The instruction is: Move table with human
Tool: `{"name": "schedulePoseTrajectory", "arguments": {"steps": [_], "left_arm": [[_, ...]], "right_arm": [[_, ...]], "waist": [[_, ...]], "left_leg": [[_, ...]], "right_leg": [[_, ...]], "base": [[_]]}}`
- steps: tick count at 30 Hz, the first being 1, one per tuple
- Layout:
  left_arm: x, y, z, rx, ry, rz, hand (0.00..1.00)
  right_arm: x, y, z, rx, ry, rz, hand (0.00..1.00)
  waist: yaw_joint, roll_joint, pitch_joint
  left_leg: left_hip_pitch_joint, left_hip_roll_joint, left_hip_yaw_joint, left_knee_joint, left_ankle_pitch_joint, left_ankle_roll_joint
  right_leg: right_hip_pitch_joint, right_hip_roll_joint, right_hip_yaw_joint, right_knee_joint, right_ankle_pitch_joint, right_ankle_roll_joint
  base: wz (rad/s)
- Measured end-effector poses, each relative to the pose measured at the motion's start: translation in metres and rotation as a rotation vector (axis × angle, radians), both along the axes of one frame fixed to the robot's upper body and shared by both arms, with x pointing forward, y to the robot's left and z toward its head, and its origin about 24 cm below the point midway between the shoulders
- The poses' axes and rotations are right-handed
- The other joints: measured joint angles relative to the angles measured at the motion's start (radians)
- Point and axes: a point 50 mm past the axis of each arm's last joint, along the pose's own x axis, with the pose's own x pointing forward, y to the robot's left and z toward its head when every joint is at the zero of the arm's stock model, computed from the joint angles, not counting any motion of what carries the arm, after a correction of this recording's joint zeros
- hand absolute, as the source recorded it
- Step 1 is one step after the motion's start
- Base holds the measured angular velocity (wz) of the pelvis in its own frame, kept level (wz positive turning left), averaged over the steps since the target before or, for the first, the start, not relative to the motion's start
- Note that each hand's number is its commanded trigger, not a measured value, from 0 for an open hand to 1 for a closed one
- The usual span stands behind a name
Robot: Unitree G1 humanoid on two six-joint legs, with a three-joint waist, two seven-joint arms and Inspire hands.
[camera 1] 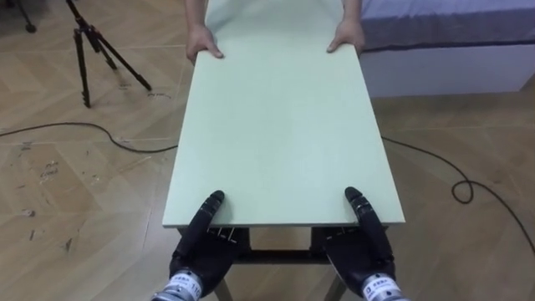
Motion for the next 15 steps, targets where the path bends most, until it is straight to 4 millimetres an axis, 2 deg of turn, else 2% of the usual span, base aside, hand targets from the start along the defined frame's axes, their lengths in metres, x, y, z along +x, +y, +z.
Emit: {"name": "schedulePoseTrajectory", "arguments": {"steps": [15], "left_arm": [[0.0000, -0.0008, -0.0011, 0.051, 0.012, -0.020, 1.00]], "right_arm": [[0.0004, -0.0014, -0.0001, -0.012, 0.005, -0.006, 1.00]], "waist": [[0.003, 0.001, -0.0010]], "left_leg": [[0.000, 0.000, 0.001, 0.000, 0.000, 0.000]], "right_leg": [[0.000, -0.001, -0.002, 0.000, 0.000, 0.000]], "base": [[0.00]]}}
